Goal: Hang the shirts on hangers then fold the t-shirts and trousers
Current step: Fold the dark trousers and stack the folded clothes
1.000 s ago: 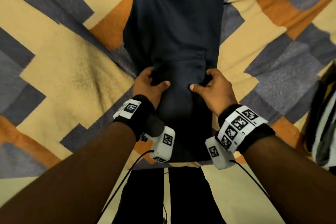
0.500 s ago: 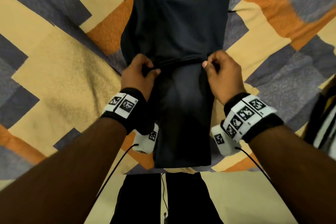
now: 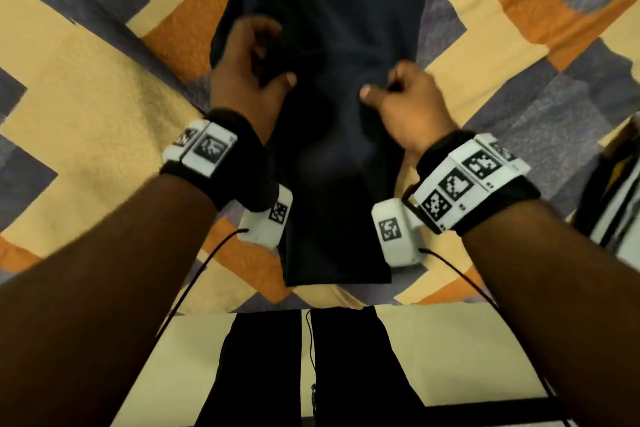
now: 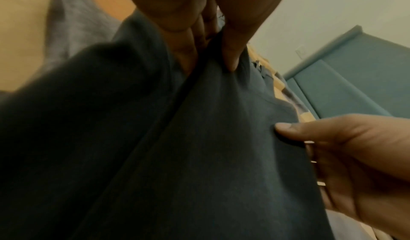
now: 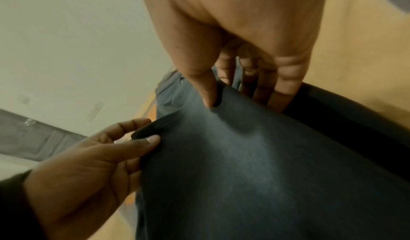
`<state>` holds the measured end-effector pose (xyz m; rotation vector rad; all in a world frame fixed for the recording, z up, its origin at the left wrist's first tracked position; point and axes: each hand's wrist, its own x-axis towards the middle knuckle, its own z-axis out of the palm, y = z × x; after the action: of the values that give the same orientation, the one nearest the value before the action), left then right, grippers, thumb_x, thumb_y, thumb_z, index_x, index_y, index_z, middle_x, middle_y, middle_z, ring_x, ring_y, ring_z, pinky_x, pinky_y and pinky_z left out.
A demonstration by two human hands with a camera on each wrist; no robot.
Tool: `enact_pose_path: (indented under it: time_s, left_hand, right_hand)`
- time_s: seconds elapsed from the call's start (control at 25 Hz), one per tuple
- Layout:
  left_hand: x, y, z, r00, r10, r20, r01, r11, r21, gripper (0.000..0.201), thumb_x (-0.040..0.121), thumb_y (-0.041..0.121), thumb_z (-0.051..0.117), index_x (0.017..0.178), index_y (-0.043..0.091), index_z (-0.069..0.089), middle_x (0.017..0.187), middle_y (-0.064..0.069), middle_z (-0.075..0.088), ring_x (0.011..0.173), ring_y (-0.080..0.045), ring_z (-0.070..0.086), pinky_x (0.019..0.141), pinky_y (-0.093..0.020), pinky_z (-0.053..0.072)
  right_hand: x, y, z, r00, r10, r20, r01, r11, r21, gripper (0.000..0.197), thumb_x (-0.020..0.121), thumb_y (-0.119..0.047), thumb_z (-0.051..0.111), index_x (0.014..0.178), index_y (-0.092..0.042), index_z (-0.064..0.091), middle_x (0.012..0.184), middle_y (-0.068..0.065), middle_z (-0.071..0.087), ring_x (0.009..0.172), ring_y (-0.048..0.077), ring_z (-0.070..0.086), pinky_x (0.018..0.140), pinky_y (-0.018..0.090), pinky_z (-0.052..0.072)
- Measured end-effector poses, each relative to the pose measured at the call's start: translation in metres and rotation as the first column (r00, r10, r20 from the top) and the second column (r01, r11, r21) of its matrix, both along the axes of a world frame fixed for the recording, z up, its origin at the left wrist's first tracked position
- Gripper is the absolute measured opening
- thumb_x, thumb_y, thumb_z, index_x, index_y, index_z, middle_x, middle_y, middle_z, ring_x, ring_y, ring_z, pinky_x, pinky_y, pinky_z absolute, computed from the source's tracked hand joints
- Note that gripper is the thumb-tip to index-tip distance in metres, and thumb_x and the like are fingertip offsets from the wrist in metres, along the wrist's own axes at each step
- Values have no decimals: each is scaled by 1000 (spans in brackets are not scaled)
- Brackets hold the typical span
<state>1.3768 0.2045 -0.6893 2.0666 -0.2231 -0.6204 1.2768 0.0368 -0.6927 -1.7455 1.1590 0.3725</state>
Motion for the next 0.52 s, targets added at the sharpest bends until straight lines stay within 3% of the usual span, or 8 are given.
enact_pose_path:
  time_s: [0.08, 0.12, 0.2, 0.24, 0.32, 0.4, 0.44, 0.52]
  left_hand:
    - [10, -1, -3, 999, 45, -2, -45, 998, 35, 58, 80, 15, 65, 133, 14, 40, 115, 7, 50, 100, 0, 53, 87, -17, 48]
    - [7, 1, -4, 999, 40, -1, -40, 998, 52, 66, 79, 19, 66, 138, 14, 36, 125, 0, 47, 111, -10, 53, 92, -23, 49]
    - [-25, 11, -4, 977, -176, 123, 157, 976, 151, 79, 74, 24, 68, 143, 10, 33, 143, -16, 36, 131, -31, 39, 108, -39, 38]
    - [-51, 17, -3, 916, -360, 179, 309, 915, 260, 82, 72, 26, 70, 144, 11, 34, 148, -22, 29, 137, -37, 30, 114, -44, 28]
    - [-113, 30, 1, 721, -673, 164, 536, 692, 484, 82, 73, 34, 72, 145, 20, 36, 155, -17, 21, 141, -40, 17, 112, -57, 16]
    - [-158, 38, -4, 579, -809, 104, 620, 519, 589, 78, 79, 43, 66, 147, 30, 29, 158, -5, 15, 144, -35, 9, 109, -63, 5]
    - [-168, 41, -12, 555, -829, 70, 637, 477, 606, 78, 82, 47, 61, 148, 33, 22, 159, 0, 10, 144, -32, 4, 109, -62, -2]
    - [-169, 43, -28, 562, -827, 24, 650, 459, 606, 79, 87, 53, 50, 149, 38, 4, 159, 7, -2, 144, -26, -6, 109, -57, -16]
  right_hand:
    - [10, -4, 5, 986, -75, 152, 65, 995, 74, 25, 75, -35, 69, 84, -21, 51, 86, 11, 63, 77, 23, 59, 77, 41, 53]
    - [4, -3, 10, 980, -114, 164, 89, 984, 152, 25, 78, -33, 71, 87, -24, 49, 86, 7, 63, 75, 19, 59, 70, 37, 54]
    - [-36, 5, 19, 989, -143, 42, 125, 948, 294, 23, 86, -22, 70, 92, -26, 48, 82, -3, 56, 70, 9, 53, 57, 25, 47]
    - [-65, 11, 22, 989, -143, -43, 149, 916, 373, 22, 89, -16, 67, 94, -25, 48, 81, -4, 54, 68, 7, 52, 57, 25, 45]
    - [-127, 22, 26, 971, -128, -201, 218, 821, 528, 18, 91, -8, 61, 101, -20, 53, 85, -1, 56, 70, 7, 54, 63, 28, 45]
    - [-168, 32, 25, 949, -74, -308, 259, 737, 624, 25, 93, -2, 55, 118, -6, 54, 99, 8, 61, 83, 13, 59, 69, 29, 47]
    - [-179, 37, 23, 950, -23, -311, 234, 713, 661, 30, 93, 2, 53, 123, 1, 52, 101, 10, 62, 85, 13, 61, 68, 26, 47]
    - [-189, 41, 22, 961, 75, -267, 144, 688, 712, 31, 90, 12, 51, 121, 10, 51, 88, 3, 67, 73, 1, 63, 60, 15, 46]
